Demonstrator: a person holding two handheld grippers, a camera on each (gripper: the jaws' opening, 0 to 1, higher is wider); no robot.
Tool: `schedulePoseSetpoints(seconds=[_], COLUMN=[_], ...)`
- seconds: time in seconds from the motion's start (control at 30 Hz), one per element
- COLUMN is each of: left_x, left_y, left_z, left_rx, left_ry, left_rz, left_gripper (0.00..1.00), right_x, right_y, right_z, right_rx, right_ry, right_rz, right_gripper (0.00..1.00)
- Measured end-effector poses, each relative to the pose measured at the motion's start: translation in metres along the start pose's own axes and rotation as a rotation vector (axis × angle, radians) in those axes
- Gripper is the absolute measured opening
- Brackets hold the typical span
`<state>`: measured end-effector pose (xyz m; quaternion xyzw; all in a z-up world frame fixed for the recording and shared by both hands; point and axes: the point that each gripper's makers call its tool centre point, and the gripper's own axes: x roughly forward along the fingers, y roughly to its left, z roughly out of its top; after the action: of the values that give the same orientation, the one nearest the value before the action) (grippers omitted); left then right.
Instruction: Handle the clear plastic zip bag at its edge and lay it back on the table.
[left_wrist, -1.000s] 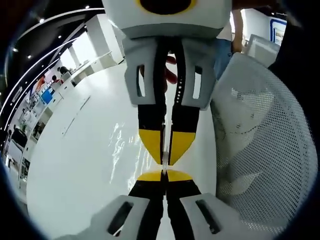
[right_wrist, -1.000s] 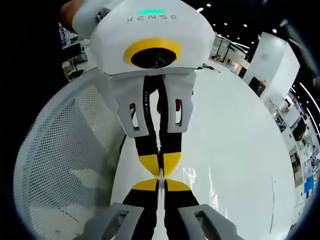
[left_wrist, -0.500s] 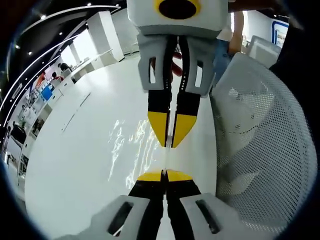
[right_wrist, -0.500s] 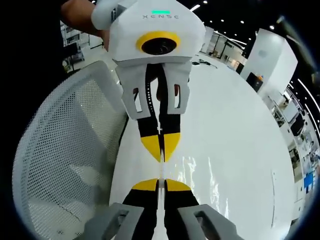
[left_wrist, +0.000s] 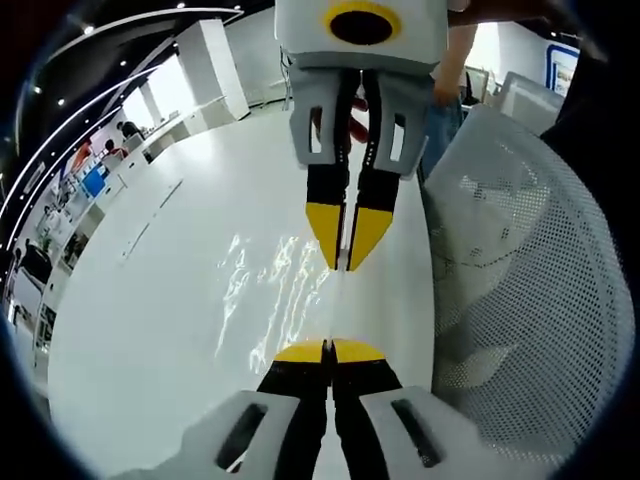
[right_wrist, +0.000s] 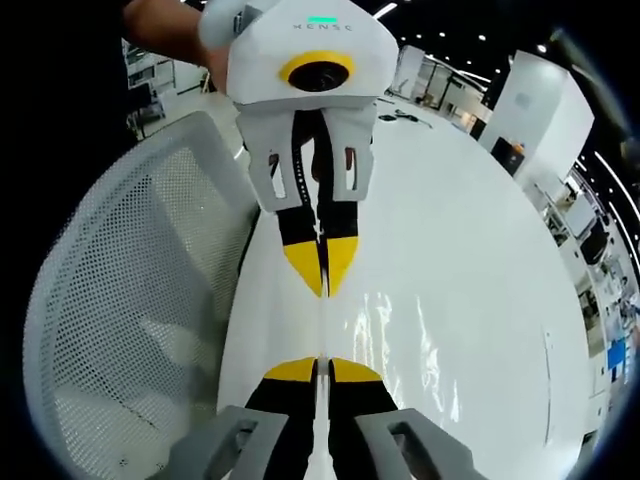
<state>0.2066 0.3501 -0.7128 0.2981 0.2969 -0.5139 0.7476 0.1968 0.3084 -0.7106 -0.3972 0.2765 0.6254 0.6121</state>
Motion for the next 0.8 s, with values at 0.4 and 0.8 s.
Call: schedulePoseSetpoints(seconds=[0.4,0.8], left_x=[0.0,0.001], left_y=[0.003,0.004], left_z=[-0.005,-0.007], left_rx=[0.002,-0.002], left_ry=[0.013,0.022], left_rz=[0.003,0.0], left_gripper=[0.0,0.0], right_x=[-0.003,-0.004], right_y=[-0.001,-0.002], right_z=[-0.015,-0.029], right_rx=[0.026,0.051], right_ry=[0.013,0.035], right_rz=[-0.003,-0.005], right_gripper=[0.0,0.0])
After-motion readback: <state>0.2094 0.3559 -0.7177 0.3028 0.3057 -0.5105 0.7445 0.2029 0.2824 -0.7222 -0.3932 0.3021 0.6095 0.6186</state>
